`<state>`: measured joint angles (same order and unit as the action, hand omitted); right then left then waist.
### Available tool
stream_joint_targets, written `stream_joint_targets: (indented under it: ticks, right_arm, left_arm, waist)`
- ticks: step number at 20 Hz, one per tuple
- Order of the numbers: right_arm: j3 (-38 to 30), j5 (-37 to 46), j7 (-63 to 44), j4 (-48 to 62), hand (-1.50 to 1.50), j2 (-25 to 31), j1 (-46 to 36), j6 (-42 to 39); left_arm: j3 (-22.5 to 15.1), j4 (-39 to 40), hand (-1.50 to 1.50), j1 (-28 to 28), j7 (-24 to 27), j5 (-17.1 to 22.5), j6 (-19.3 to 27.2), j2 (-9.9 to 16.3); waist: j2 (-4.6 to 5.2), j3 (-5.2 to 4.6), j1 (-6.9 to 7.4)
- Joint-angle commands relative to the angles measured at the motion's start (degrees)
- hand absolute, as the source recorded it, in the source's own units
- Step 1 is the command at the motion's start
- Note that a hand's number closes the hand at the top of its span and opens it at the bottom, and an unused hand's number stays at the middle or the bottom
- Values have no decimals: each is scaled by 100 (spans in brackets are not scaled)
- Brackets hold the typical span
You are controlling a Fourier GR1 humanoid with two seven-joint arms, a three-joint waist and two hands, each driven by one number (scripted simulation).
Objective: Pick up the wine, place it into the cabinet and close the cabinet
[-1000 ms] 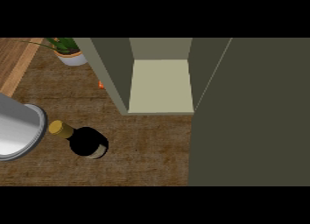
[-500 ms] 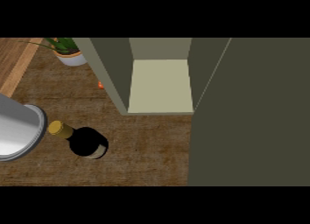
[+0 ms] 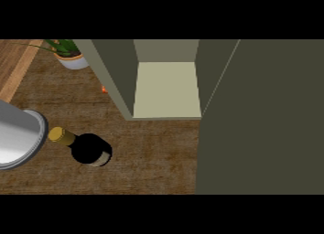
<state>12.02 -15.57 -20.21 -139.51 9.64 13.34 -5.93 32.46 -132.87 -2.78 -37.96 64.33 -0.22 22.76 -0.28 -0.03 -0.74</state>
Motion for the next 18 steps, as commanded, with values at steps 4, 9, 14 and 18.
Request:
stream_joint_targets:
  ticks: [4,9,14,18]
  right_arm:
    - [-286,-553,-685,-1253,-150,111,163,190]
    - [-310,-672,-389,-990,-150,48,186,-46]
    - [-423,-751,-210,-807,-150,-16,250,-187]
    - [-298,-671,-160,-1095,-150,-65,553,-258]
  left_arm:
    - [-399,647,-150,-37,301,-729,-676,-228]
    - [-842,1249,-150,-188,874,-1622,-1411,-652]
    - [-1293,2240,-150,408,1208,-2296,-1495,-786]
    - [-1363,2666,-150,252,1874,-3086,-1714,-1110]
  waist:
    - [21,0,-4]
    - [23,1,-38]
    - [33,3,-67]
    - [23,-1,-78]
